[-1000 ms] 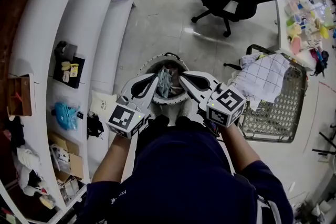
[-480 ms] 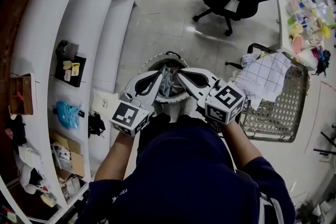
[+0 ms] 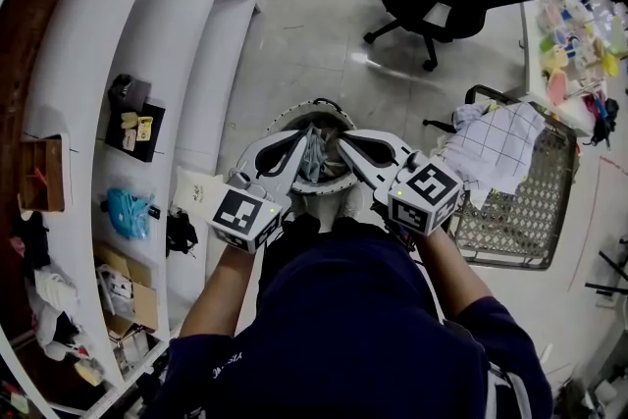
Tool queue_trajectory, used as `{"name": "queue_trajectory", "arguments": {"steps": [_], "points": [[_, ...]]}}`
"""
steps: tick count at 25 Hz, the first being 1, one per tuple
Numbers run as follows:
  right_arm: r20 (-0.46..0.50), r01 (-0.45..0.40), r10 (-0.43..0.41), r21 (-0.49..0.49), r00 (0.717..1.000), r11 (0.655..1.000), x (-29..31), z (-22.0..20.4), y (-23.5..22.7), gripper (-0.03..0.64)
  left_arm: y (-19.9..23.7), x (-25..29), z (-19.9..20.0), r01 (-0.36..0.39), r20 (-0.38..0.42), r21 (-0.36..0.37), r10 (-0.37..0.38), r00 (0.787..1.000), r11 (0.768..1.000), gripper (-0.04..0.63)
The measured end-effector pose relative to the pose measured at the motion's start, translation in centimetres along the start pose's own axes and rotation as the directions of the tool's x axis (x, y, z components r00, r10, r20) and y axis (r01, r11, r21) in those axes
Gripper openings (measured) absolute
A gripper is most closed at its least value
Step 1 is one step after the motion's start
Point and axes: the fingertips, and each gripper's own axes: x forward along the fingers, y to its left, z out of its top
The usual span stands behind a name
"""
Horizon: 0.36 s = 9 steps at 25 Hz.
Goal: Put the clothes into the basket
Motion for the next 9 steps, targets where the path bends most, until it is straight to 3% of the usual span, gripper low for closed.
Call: {"name": "queue_trajectory", "arguments": {"steps": [9], "points": [[-0.005, 0.010, -0.010, 0.006, 1.000, 1.000, 0.52, -0.11, -0.23, 0.006, 0.37, 0.03, -0.05, 0.017, 0.019, -0.005, -0.017, 1.000, 1.000, 0.003]]}}
